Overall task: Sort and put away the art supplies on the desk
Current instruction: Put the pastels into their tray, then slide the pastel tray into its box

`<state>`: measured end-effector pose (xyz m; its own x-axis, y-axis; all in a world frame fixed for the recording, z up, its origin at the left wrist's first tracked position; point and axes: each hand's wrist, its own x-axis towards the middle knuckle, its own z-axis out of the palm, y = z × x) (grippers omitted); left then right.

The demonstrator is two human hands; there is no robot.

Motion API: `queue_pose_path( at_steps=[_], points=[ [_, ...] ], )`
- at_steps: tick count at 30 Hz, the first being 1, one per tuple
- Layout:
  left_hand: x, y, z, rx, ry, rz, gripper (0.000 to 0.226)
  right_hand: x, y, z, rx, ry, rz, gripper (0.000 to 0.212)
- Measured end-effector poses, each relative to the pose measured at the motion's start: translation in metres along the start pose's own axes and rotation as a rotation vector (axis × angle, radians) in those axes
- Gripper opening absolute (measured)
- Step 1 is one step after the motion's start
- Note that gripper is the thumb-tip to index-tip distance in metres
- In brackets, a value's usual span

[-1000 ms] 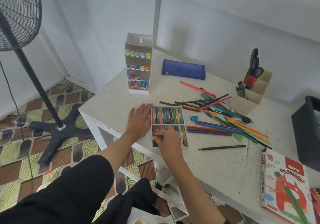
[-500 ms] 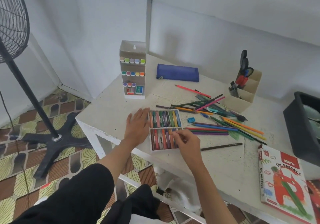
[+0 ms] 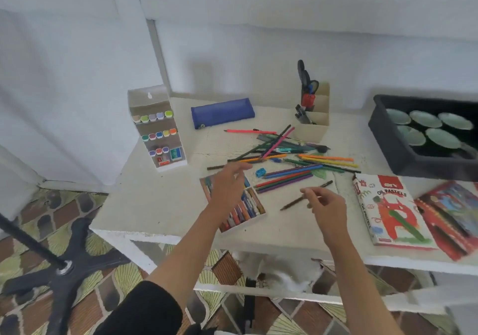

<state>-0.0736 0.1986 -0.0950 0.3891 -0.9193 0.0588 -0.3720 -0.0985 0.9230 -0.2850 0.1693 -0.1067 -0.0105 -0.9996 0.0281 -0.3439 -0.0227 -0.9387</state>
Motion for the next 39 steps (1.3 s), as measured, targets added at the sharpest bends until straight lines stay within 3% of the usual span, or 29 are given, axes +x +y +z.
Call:
queue_pose_path(
  at_steps=[4, 10, 14, 20, 23, 25, 28, 32, 39],
  points=[
    [0.000, 0.026, 0.036, -0.014, -0.271, 0.061, 0.032, -0.017, 0.007, -0.035, -0.020, 0.146, 0.053, 0.013],
    [-0.016, 0.059, 0.097, 0.030, -0.622, -0.059, 0.031, -0.027, 0.023, -0.098, -0.119, 0.335, 0.151, 0.015],
    [-0.020, 0.072, 0.137, 0.056, -0.741, -0.226, 0.035, -0.008, 0.034, -0.141, -0.303, 0.274, 0.254, 0.021],
    [-0.020, 0.104, 0.207, -0.095, -0.655, -0.470, 0.043, 0.032, 0.057, -0.182, -0.624, 0.092, 0.367, 0.038],
    [-0.015, 0.114, 0.240, -0.191, -0.566, -0.569, 0.028, 0.045, 0.057, -0.194, -0.693, -0.071, 0.312, 0.042],
    [-0.005, 0.113, 0.260, -0.245, -0.473, -0.618, 0.033, 0.053, 0.058, -0.198, -0.721, -0.140, 0.278, 0.043],
    [0.021, 0.080, 0.288, -0.208, -0.366, -0.590, 0.055, 0.062, 0.066, -0.205, -0.631, -0.177, 0.269, 0.044],
    [0.011, 0.130, 0.271, -0.303, -0.275, -0.553, 0.022, 0.074, 0.059, -0.221, -0.348, -0.250, 0.266, 0.044],
    [0.017, 0.173, 0.222, -0.335, -0.320, -0.301, 0.026, 0.127, 0.007, -0.237, -0.199, -0.194, 0.072, 0.067]
  ],
)
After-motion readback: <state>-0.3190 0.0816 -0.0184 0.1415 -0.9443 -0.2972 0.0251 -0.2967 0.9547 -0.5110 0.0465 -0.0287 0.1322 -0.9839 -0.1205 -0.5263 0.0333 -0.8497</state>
